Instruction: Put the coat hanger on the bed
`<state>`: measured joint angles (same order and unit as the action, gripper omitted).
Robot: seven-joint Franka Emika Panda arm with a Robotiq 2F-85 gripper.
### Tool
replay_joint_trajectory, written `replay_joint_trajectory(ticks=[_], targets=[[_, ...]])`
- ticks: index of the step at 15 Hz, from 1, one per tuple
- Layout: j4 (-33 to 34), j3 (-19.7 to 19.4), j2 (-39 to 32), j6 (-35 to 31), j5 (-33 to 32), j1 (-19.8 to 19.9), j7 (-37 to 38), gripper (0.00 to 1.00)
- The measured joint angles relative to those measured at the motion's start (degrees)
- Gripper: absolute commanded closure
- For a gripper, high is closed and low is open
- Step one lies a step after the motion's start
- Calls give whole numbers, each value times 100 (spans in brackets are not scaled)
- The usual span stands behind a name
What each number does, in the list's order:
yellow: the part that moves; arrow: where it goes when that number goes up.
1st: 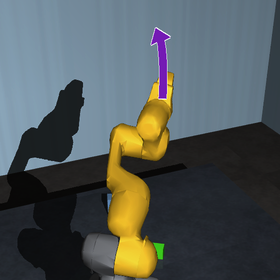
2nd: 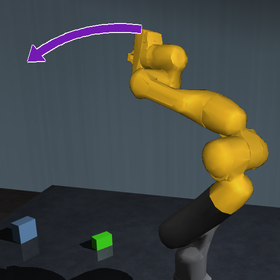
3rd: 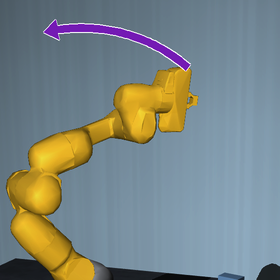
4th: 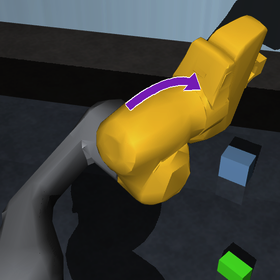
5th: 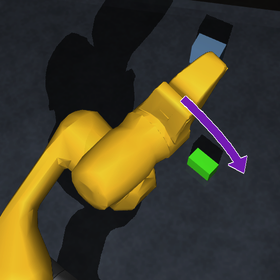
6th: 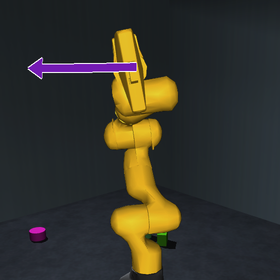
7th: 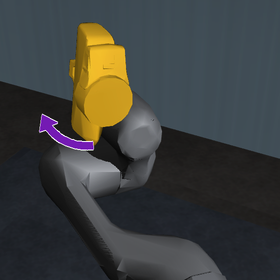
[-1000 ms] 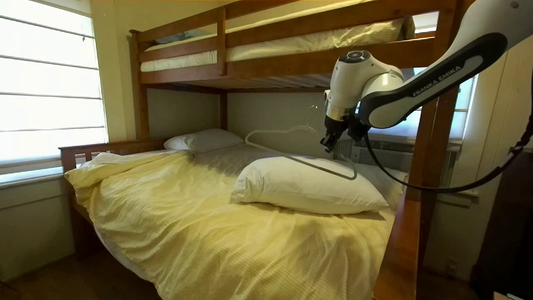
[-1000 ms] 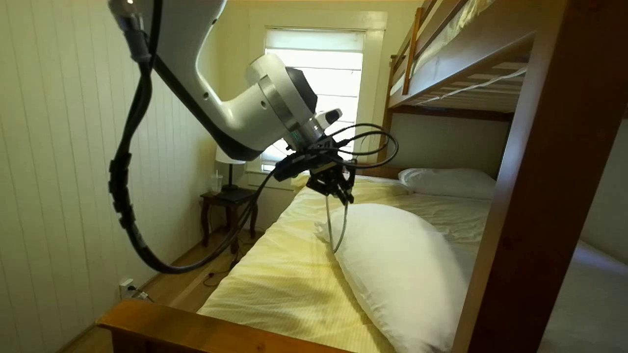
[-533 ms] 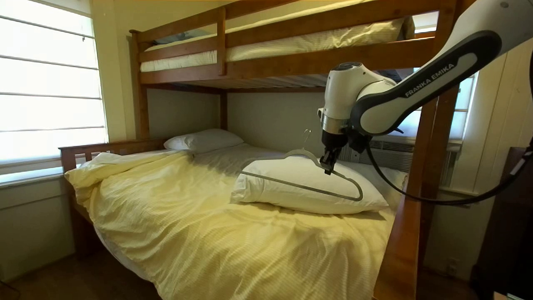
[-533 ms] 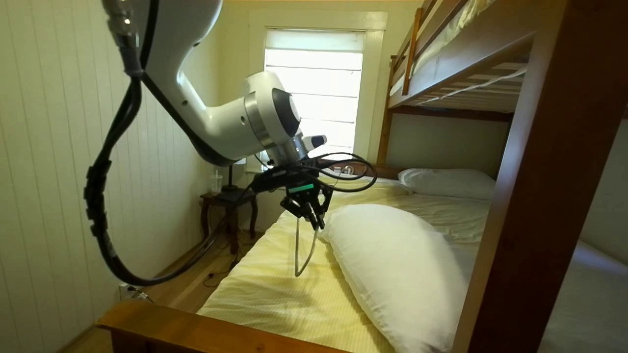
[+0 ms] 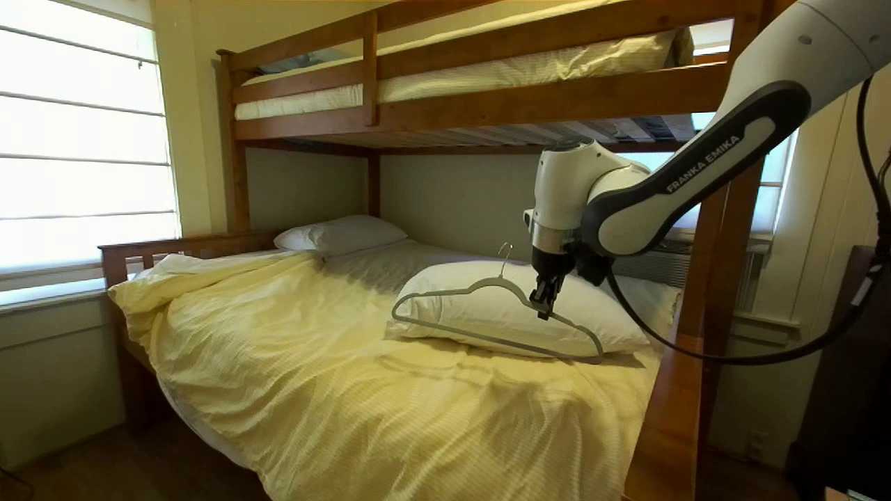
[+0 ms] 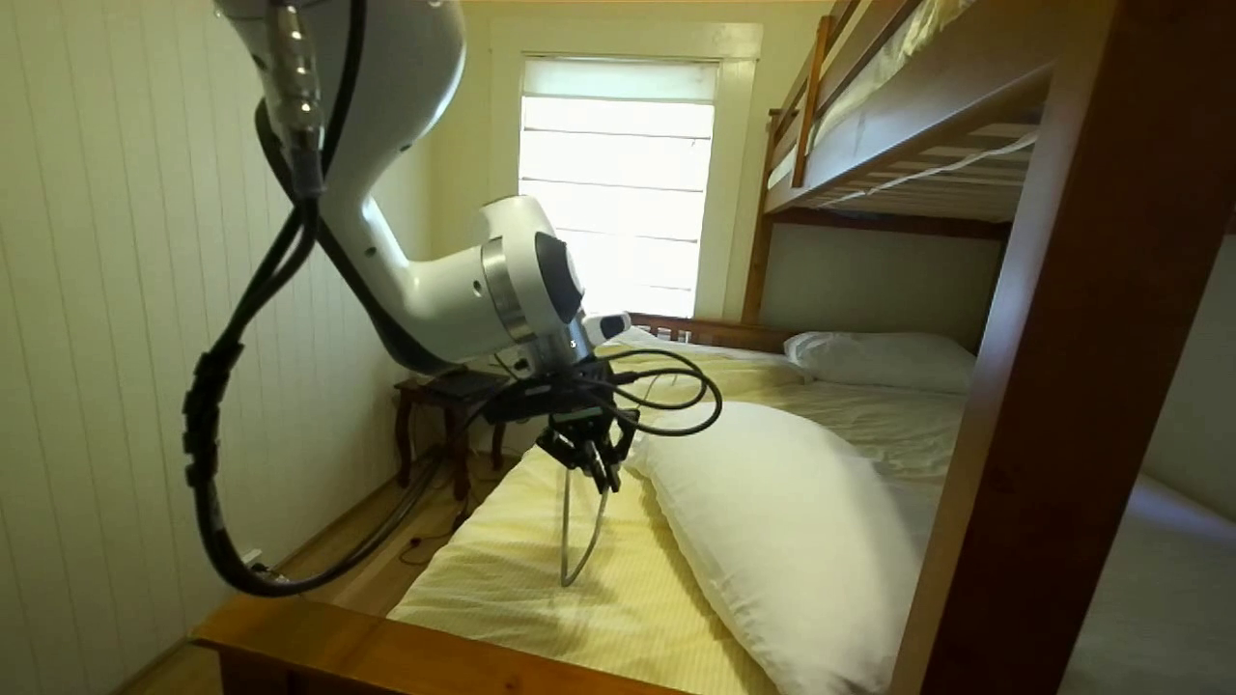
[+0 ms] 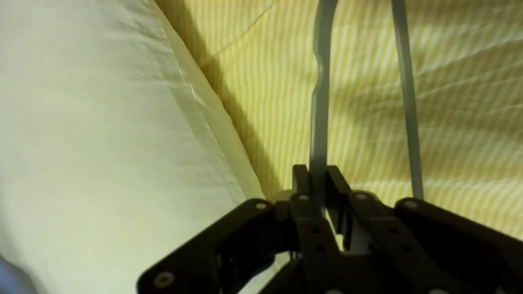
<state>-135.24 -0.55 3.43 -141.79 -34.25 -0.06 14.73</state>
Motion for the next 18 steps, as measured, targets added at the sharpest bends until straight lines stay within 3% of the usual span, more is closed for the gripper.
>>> replay_joint_trajectory(ticks=[3,10,17,18], targets=[[-7,-18,-350,-419,-316,48,439,97],[89,-351,-1018,-951,-1788,92,1652,96],[403,-712,-1656,-1602,-2262,203,1846,95],[475,-735,-1731,-1645,-2286,219,1805,62]])
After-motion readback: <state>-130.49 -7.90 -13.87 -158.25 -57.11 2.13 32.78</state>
